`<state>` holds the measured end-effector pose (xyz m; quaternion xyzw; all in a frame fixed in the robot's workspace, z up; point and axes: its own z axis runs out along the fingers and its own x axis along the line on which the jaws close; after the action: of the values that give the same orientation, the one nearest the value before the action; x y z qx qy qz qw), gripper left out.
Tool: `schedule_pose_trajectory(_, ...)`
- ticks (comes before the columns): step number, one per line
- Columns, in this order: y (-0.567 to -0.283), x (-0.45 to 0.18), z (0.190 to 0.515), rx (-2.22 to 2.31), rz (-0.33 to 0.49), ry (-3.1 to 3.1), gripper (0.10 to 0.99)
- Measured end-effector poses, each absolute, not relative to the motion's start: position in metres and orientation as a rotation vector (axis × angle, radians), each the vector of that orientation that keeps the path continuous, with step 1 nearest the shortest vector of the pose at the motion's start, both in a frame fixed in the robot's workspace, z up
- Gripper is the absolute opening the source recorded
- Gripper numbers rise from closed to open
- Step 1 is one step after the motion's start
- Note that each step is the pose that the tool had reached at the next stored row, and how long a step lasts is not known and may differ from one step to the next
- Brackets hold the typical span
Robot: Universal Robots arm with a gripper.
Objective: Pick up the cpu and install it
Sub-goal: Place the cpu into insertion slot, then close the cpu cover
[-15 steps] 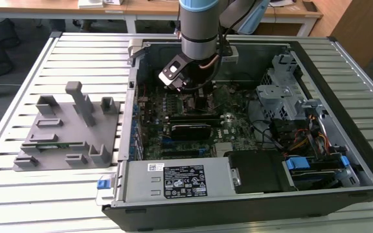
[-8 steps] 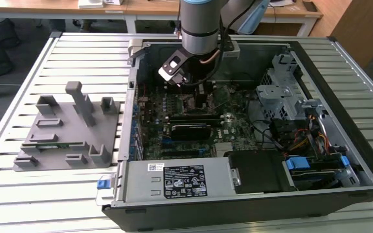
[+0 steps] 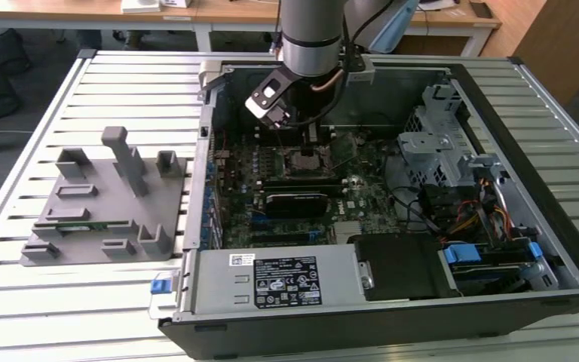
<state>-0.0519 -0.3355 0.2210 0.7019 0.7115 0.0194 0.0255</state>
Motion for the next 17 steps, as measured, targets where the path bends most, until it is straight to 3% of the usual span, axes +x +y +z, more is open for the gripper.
schedule_pose_trajectory(4, -0.335, -0.052, 0.227, 2.171, 0.058, 2.201, 0.106)
schedule_pose_trajectory(17, -0.335, -0.052, 0.239, 2.172, 0.056, 2.202, 0.106)
